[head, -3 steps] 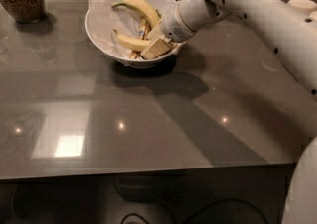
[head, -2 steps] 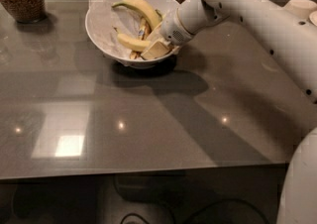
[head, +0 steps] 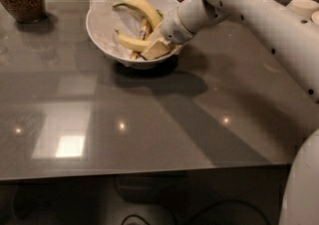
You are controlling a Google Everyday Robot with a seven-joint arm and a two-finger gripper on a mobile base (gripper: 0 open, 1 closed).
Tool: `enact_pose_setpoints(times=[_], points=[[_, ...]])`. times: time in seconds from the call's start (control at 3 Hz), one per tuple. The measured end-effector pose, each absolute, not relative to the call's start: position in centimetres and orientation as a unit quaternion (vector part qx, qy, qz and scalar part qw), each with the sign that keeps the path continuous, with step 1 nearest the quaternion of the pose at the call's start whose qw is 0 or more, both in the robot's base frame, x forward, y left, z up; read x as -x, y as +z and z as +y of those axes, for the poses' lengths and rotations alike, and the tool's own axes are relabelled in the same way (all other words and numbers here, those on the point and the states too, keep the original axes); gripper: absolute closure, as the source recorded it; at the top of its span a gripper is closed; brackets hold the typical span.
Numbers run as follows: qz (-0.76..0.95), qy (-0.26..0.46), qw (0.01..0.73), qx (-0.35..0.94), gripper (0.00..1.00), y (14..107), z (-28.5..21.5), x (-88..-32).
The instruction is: Pick banana from white bowl
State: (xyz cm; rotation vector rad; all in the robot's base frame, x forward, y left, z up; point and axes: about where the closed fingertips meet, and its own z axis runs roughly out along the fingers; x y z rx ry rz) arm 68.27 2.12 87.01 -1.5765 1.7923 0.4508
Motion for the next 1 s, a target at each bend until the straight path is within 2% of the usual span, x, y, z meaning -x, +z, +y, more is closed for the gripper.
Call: enact_pose_setpoints(times=[1.0], points=[[0.668,0.124,0.37,0.634,1.0,93.7,-0.3,-65.3]])
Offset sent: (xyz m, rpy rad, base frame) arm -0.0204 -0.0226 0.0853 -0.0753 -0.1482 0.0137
